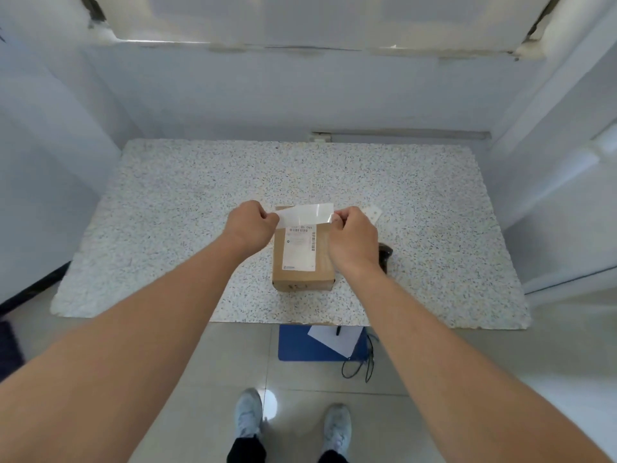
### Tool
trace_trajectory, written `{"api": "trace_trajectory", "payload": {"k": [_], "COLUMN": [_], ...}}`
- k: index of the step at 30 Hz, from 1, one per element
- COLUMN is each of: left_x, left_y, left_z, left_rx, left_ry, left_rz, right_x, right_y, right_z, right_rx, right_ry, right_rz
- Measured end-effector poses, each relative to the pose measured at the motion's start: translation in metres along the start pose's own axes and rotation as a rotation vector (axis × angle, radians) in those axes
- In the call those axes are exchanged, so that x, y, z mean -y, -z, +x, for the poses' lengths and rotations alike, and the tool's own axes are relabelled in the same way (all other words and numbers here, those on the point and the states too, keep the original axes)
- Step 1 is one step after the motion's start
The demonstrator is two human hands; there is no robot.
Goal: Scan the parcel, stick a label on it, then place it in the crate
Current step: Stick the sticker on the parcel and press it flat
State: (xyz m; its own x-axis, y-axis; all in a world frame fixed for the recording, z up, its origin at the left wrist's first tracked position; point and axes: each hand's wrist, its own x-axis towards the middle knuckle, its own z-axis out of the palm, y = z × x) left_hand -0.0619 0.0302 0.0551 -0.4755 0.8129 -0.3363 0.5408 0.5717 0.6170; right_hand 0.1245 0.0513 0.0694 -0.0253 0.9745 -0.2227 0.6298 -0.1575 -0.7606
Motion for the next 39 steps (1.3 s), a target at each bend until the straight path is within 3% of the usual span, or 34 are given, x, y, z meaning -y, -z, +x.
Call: {"api": "trace_trajectory", "payload": {"k": [12, 21, 26, 31, 39], "left_x": [0.075, 0.063, 0.018, -0.016, -0.024], "left_y": [-0.020, -0.017, -0.017, -0.022, -0.026], "left_z": [0.059, 0.073, 0.064, 0.068, 0.071], "left_rx": [-0.050, -0.052, 0.196, 0.386, 0.429], "left_ry": [0.171, 0.047, -0.154, -0.139, -0.049], "left_rz": [0.075, -0.027, -0.272, -0.383, -0.321], "right_x": [-0.027, -0.028, -0.025, -0.021, -0.021], "right_y": [-0.060, -0.062, -0.058, -0.053, -0.049], "right_z": [0.014, 0.028, 0.032, 0.036, 0.037], "right_rx": [-0.094, -0.181, -0.194, -0.204, -0.175], "right_ry": [-0.102, -0.059, 0.036, 0.147, 0.294], "right_rz": [-0.014, -0.040, -0.125, -0.247, -0.344]}}
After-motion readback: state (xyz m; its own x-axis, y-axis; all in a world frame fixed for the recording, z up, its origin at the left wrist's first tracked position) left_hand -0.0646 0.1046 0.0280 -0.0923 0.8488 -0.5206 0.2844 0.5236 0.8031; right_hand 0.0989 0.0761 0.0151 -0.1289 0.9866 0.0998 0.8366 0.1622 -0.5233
